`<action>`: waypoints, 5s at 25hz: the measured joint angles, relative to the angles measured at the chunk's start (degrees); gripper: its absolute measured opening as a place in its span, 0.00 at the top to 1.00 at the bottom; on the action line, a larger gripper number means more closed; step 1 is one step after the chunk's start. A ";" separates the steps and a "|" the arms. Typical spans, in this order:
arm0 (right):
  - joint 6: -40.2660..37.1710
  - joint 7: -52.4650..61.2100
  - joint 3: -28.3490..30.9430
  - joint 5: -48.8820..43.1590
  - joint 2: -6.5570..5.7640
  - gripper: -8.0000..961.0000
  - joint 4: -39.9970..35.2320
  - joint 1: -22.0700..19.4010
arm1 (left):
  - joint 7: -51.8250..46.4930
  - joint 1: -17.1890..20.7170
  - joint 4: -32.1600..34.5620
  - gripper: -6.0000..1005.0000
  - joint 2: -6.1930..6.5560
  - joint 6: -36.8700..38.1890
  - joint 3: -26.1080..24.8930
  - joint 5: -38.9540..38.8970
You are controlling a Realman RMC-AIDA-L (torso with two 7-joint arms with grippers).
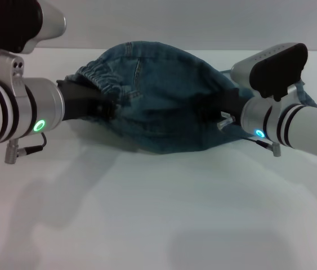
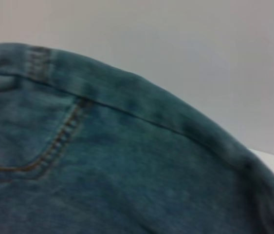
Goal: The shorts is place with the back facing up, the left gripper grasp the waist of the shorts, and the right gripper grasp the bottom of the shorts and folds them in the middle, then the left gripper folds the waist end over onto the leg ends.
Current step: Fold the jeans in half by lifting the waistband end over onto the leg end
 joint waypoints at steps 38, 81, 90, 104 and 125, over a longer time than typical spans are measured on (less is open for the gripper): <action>-2.93 0.13 -15.94 11.34 0.15 0.93 1.53 6.51 | 4.15 -0.09 -6.01 0.90 0.00 2.30 -0.43 -3.09; -10.55 -1.83 -17.17 13.22 -0.25 0.93 4.42 2.93 | 6.70 -2.71 -7.65 0.90 0.00 5.50 -0.43 -3.77; -10.62 -1.92 -11.00 10.05 -0.39 0.93 3.42 -0.29 | 7.43 -2.49 -7.48 0.91 0.00 5.89 -0.53 -3.90; -10.33 -1.36 -19.58 12.64 0.23 0.93 6.75 2.32 | 7.41 -2.99 -7.07 0.89 0.00 7.33 -0.45 -4.27; -12.72 -1.73 -19.32 13.64 -0.12 0.93 6.92 0.10 | 7.37 -2.36 -6.86 0.87 -0.01 8.61 -0.11 -4.51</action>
